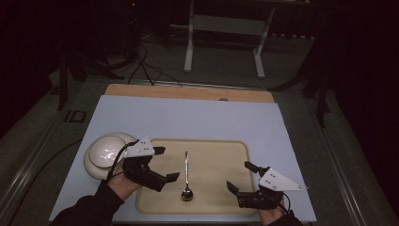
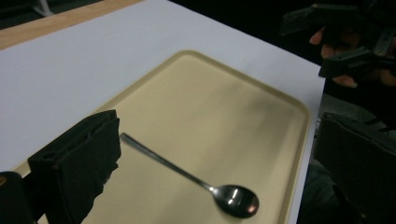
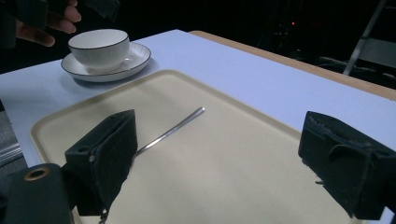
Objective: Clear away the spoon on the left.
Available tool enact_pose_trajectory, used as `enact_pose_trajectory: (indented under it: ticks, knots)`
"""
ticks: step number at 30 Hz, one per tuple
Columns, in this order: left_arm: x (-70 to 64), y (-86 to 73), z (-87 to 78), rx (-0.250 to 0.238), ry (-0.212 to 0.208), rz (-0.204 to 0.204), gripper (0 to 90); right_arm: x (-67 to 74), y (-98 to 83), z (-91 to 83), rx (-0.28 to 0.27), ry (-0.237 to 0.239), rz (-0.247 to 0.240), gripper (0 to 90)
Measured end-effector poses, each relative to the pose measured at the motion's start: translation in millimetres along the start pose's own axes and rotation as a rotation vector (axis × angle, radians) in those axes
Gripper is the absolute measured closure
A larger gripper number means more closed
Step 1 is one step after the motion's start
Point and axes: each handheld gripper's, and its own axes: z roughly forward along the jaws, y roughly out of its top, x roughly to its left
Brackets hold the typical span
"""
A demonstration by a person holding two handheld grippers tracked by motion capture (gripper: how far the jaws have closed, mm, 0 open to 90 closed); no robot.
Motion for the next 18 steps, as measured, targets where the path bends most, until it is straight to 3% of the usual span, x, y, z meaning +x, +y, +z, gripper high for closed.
enact_pose_trajectory:
  ticks: [4, 18]
  knots:
    - [1.2, -5.7, -5.7, -0.002, 0.024, 0.014, 1.5, 0.2, -0.1, 0.3, 0.003, 0.000, -0.001, 11.9]
    - [5.1, -25.0, -17.0, 0.018, 0.066, -0.009, 1.5, 0.6, -0.3, 0.7, 0.005, 0.003, -0.004, 11.9]
